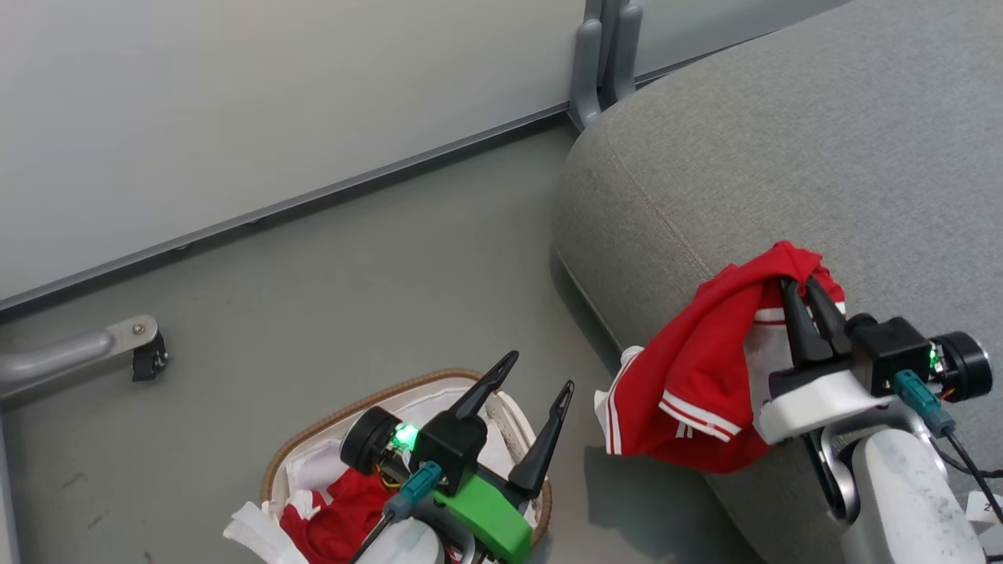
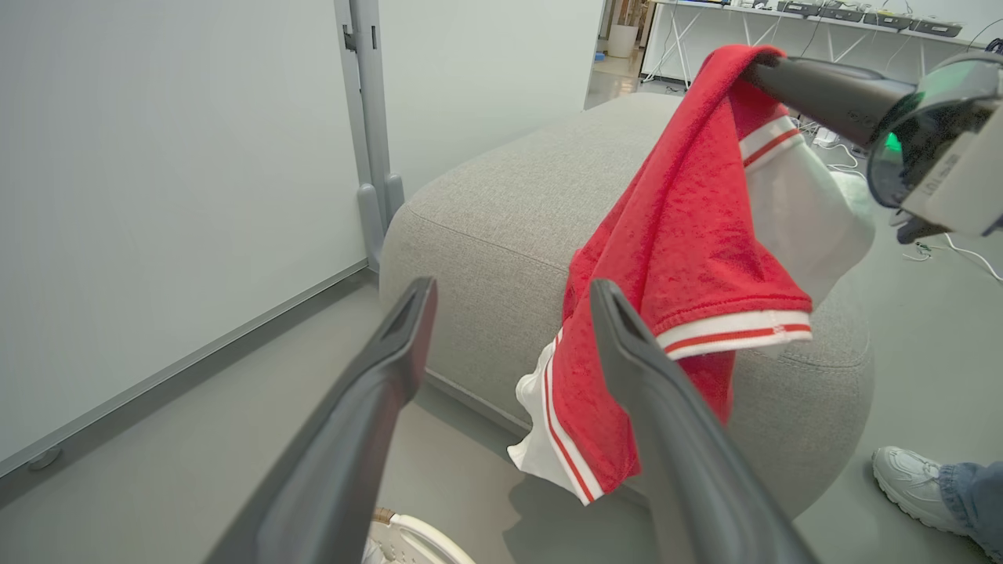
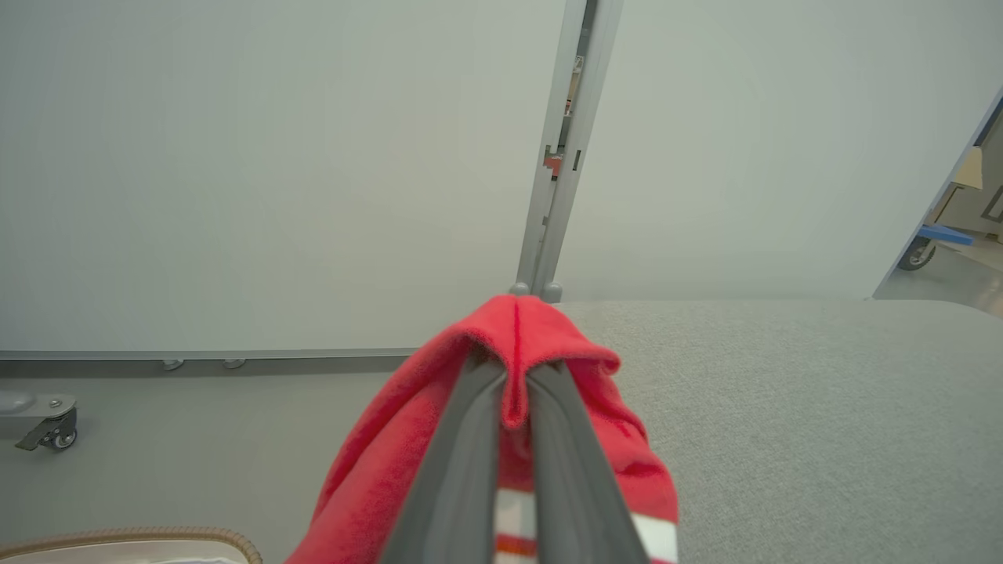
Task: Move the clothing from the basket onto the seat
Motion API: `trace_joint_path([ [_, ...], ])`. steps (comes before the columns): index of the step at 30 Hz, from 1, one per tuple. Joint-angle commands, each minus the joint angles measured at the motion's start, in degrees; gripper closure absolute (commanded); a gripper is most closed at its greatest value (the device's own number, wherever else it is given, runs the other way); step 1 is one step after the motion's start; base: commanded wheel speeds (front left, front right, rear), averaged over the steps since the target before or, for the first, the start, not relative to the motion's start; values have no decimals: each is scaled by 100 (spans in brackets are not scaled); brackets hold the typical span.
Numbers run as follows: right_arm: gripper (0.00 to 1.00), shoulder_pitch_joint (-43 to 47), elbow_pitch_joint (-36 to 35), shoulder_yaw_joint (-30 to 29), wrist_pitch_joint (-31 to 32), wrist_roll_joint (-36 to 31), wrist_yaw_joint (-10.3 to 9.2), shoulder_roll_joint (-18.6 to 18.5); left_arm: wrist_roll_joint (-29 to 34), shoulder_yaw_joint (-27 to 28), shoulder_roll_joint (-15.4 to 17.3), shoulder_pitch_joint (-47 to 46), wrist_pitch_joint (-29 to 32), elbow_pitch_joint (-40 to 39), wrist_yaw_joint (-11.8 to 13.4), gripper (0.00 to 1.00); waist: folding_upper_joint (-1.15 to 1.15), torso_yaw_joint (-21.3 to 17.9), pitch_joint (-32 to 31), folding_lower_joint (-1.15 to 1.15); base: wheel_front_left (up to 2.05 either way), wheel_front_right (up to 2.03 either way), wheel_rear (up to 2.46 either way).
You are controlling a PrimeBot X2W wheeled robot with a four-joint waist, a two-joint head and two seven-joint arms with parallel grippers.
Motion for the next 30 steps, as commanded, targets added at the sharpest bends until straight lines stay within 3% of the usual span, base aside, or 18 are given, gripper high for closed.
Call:
trace_joint_path([
  [1, 100, -164, -10, -48, -28, -55, -6, -37, 30, -3, 35, -123, 4, -11, -15, 0, -1, 155, 192, 0, 0, 0, 0],
  [8, 100, -1178, -44, -259, -28, -75, -7, -357, 135, -27, 188, -436, 5, -81, -15, 0, -1, 436, 910, 0, 0, 0, 0],
  [21, 100, -3948, 276, -1195, -27, -9, -7, -1492, 468, -20, 616, -1133, 5, -245, -15, 0, -1, 607, 2403, 0, 0, 0, 0],
  [26, 100, -4309, 517, -1738, -27, -106, -7, -1765, 558, 3, 671, -1313, 4, -297, -15, 0, -1, 611, 2729, 0, 0, 0, 0],
  [30, 100, -4047, 847, -2149, -27, -239, -7, -1875, 605, -30, 676, -1413, 5, -317, -15, 0, -1, 668, 2877, 0, 0, 0, 0],
])
